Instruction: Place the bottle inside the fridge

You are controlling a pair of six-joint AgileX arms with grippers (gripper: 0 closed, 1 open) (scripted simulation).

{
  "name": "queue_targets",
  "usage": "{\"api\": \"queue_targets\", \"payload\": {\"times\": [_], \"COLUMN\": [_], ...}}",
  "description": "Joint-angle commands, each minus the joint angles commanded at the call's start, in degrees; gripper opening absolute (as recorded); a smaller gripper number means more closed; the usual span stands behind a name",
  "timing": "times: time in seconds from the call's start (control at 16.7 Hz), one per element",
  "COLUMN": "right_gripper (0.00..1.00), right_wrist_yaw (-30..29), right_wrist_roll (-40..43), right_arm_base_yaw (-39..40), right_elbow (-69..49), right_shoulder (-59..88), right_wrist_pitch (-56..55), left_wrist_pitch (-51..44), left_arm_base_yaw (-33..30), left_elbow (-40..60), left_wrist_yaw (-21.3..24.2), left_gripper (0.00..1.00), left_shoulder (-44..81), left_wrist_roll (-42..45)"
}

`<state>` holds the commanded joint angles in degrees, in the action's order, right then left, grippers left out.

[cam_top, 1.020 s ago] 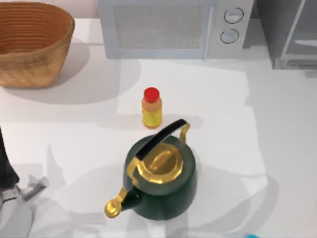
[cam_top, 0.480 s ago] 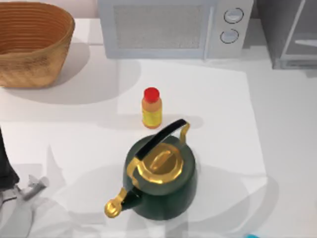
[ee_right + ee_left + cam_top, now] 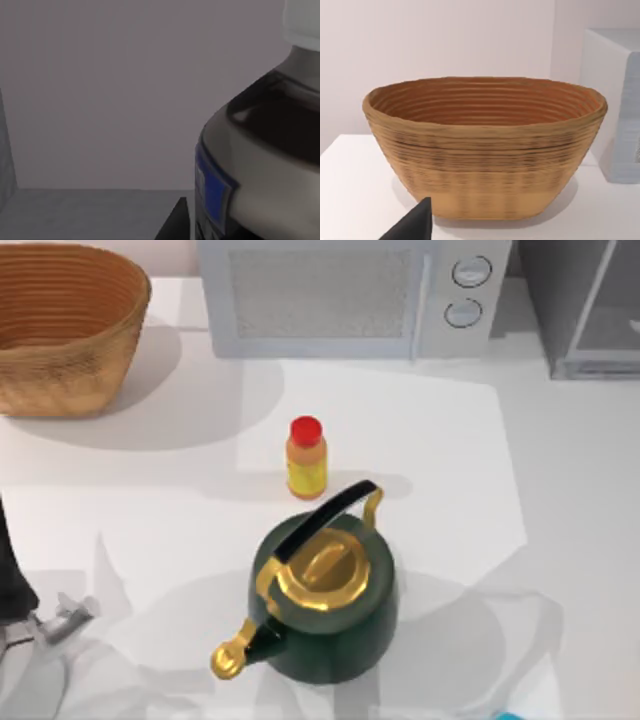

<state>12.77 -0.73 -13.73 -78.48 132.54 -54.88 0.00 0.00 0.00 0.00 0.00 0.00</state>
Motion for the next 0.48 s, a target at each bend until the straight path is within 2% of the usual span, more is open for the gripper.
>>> {"api": "queue_targets", "payload": {"times": [0.18, 0.48], "right_gripper": [0.01, 0.01], "right_wrist_yaw": [-0.9, -1.2], "right_wrist_roll": [-0.1, 0.0], "right_arm_base_yaw": [0.7, 0.8], "right_elbow": [-5.8, -6.7], "right_shoulder": [3.0, 3.6], "right_wrist_pitch": [3.5, 4.2], "left_wrist_pitch": [0.0, 0.0], "left_arm_base_yaw": [0.0, 0.0], "left_elbow": [0.0, 0.0], "left_wrist_yaw": [0.0, 0.0], "left_gripper": [1.0, 1.0], "left_shoulder": [0.0, 0.0], "left_wrist_roll": [0.0, 0.0]}}
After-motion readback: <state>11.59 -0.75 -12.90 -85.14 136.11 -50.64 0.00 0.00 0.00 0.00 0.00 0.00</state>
